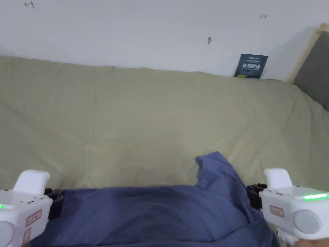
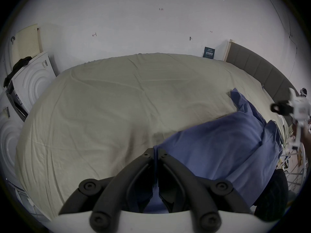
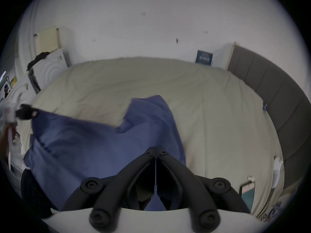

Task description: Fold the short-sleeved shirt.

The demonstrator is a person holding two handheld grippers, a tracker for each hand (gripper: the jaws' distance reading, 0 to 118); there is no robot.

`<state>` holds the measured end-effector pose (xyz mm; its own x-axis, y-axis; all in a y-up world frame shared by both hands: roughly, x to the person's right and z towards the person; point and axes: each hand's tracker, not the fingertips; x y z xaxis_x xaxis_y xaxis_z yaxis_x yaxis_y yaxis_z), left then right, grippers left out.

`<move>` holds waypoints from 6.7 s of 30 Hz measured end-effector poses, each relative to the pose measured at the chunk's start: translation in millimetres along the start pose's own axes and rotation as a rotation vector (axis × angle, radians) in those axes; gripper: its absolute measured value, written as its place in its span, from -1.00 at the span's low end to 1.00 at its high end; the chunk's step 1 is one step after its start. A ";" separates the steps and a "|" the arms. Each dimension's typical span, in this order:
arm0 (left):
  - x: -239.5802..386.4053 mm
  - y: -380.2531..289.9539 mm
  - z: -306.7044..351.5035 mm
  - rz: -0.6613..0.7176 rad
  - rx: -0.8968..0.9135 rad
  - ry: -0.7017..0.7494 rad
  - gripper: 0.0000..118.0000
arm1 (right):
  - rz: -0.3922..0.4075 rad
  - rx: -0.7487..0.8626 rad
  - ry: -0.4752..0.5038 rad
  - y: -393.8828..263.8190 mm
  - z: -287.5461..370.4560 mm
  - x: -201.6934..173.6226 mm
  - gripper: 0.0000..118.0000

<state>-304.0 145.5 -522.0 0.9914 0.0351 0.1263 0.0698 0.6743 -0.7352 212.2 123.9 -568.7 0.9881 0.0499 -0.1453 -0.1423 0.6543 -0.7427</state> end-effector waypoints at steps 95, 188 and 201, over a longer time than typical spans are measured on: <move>-98.7 -160.5 142.3 0.502 -0.012 -0.307 -0.83 | -0.064 0.462 0.118 -230.6 285.1 -118.5 -0.98; 164.6 -109.0 -2.0 0.208 -0.241 -0.409 -0.83 | -0.168 0.484 0.138 -234.0 299.4 -125.0 -0.98; 81.7 -88.6 192.0 0.089 0.187 -0.328 -0.84 | -0.128 0.510 0.160 -221.2 299.4 -136.1 -0.98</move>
<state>-250.5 230.3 -318.7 0.9022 0.3132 0.2965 -0.0660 0.7796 -0.6228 126.5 198.2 -188.9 0.9690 -0.1436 -0.2012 0.0643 0.9323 -0.3558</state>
